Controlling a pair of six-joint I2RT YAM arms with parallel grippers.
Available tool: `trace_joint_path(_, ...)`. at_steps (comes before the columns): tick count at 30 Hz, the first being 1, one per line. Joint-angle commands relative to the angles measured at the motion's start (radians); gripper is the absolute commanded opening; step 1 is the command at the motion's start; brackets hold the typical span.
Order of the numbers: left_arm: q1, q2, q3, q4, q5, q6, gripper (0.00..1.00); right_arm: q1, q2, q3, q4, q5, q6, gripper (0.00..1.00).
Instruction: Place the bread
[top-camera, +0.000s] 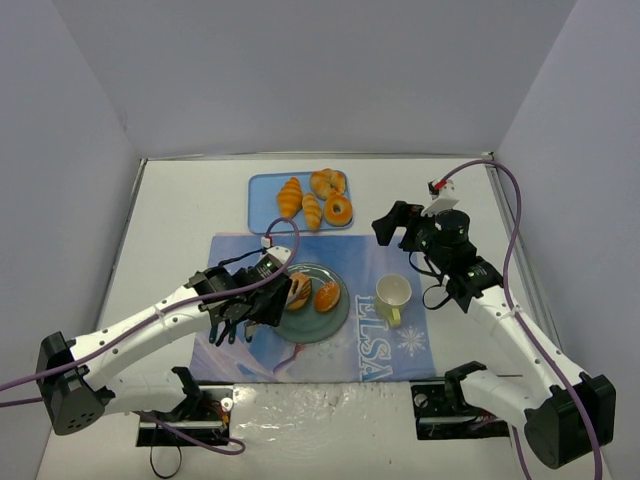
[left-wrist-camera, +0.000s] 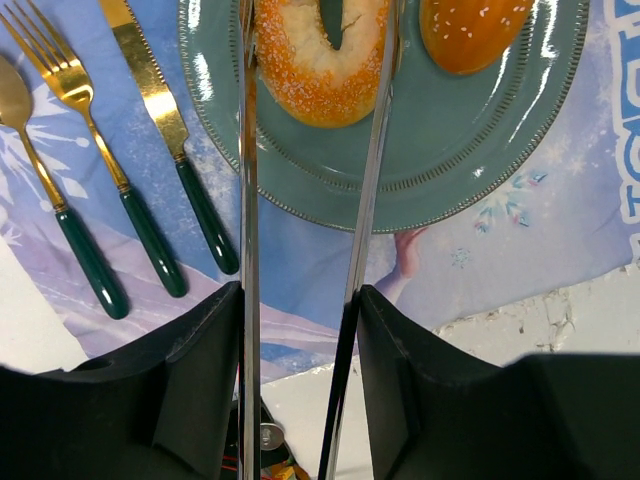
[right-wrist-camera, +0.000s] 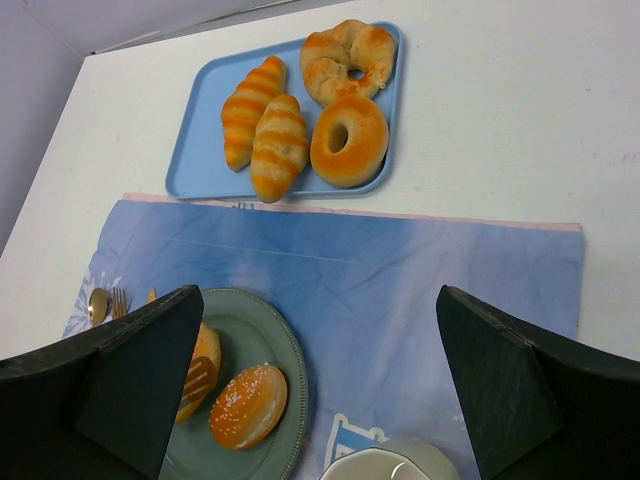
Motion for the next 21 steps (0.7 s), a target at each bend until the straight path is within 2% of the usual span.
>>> trace_joint_path(1,-0.033,-0.005,0.027,0.055,-0.032,-0.033,0.37,0.007,-0.024,0.022,0.073,0.018,-0.003,1.00)
trace_joint_path(11,-0.069,0.014,0.044,0.025,-0.075,-0.052,0.55,0.007,-0.020,0.023,0.074,0.015,-0.005,1.00)
trace_joint_path(21,-0.086,-0.024,0.096,-0.003,-0.129,-0.043,0.56,0.008,-0.020,0.025,0.075,0.013,-0.003,1.00)
